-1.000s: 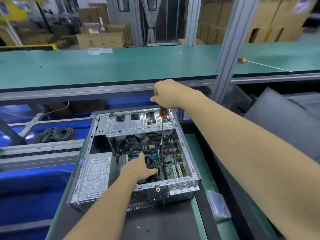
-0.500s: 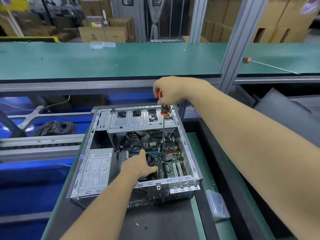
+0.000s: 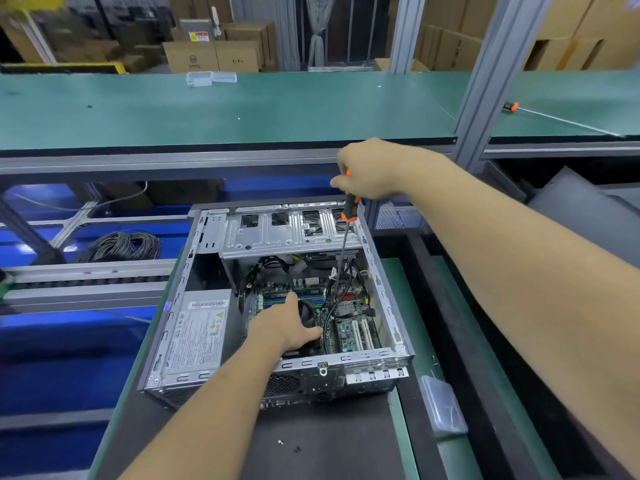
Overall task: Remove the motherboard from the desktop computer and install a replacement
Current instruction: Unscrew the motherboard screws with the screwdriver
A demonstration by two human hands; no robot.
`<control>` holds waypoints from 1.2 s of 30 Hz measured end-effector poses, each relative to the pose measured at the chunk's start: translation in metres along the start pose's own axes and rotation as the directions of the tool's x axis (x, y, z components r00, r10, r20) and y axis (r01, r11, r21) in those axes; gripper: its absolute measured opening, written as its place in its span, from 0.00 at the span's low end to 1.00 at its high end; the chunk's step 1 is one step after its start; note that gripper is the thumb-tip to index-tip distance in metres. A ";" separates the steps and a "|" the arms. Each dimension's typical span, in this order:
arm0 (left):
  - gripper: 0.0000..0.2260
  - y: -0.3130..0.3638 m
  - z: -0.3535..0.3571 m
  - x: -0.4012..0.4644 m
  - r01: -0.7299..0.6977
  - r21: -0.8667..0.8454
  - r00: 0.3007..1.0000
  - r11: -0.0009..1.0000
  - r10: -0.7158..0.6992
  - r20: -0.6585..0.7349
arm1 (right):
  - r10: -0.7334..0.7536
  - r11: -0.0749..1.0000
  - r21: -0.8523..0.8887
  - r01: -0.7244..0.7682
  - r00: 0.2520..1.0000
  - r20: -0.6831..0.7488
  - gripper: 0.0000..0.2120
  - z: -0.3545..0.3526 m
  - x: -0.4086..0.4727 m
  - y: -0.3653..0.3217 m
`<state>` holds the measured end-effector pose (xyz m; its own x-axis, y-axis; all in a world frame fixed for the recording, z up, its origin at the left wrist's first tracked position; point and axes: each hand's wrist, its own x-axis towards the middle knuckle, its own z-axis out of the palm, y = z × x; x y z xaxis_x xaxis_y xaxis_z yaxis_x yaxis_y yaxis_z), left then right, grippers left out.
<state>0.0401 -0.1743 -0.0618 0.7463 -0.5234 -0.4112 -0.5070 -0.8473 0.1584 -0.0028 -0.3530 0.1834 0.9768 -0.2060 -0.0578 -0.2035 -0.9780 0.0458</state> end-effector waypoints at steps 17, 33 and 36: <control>0.44 0.006 -0.006 -0.004 -0.008 0.035 1.000 0.999 0.009 -0.019 | -0.157 0.982 0.100 0.158 0.987 -0.021 0.10 0.004 0.005 0.018; 0.14 0.034 -0.055 -0.007 -0.450 -0.650 0.866 0.612 0.121 -0.485 | -0.075 0.963 0.246 0.109 0.987 -0.143 0.12 0.012 0.000 0.002; 0.06 0.060 -0.101 -0.012 -0.608 -0.702 0.789 0.370 0.184 -0.587 | -0.040 0.960 0.266 0.082 0.987 -0.159 0.12 0.013 0.001 -0.010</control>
<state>0.0446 -0.2282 0.0430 0.7484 -0.6216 0.2313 -0.3389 -0.0586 0.9390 -0.0001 -0.3437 0.1698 0.9823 -0.1587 0.0992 -0.1331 -0.9649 -0.2263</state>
